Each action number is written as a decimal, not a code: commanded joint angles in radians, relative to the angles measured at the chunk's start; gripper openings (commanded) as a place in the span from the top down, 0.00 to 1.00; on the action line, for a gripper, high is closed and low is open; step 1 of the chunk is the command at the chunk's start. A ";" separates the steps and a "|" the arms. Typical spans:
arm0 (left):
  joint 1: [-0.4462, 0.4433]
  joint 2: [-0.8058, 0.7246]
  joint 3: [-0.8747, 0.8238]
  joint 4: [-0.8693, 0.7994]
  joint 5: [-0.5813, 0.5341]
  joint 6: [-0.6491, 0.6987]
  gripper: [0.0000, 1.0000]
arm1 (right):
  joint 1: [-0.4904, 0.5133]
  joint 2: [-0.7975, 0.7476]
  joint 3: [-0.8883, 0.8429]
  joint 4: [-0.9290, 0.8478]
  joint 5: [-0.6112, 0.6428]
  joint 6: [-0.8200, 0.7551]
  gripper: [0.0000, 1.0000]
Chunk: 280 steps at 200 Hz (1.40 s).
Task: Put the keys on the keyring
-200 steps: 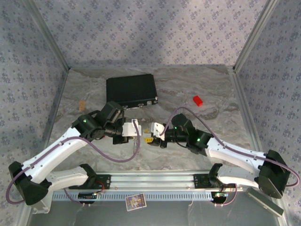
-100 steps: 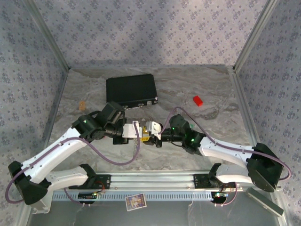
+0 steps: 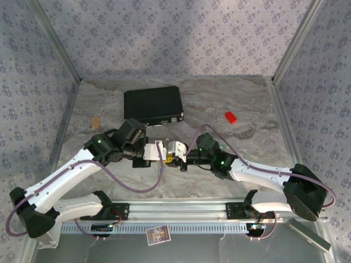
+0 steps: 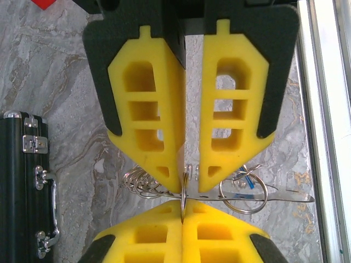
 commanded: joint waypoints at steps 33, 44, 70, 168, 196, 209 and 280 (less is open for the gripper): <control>-0.006 -0.014 0.023 0.016 0.025 0.002 1.00 | 0.015 0.000 0.021 0.053 0.019 0.008 0.84; -0.006 -0.012 0.024 0.013 0.023 0.002 1.00 | 0.017 -0.001 0.021 0.054 0.022 0.009 0.84; -0.005 -0.003 0.028 0.009 0.026 -0.001 1.00 | 0.022 0.006 0.025 0.056 0.029 0.011 0.93; 0.202 -0.331 -0.285 0.515 0.371 -0.318 0.56 | -0.032 -0.017 -0.036 0.135 -0.050 0.070 1.00; 0.235 -0.394 -0.449 0.763 0.443 -0.497 0.57 | -0.052 -0.033 -0.051 0.152 -0.082 0.096 1.00; 0.234 -0.400 -0.501 0.841 0.465 -0.550 0.58 | -0.062 -0.045 -0.057 0.152 -0.087 0.103 1.00; 0.224 -0.383 -0.626 1.027 0.522 -0.658 0.67 | -0.080 -0.105 -0.063 0.150 -0.107 0.131 1.00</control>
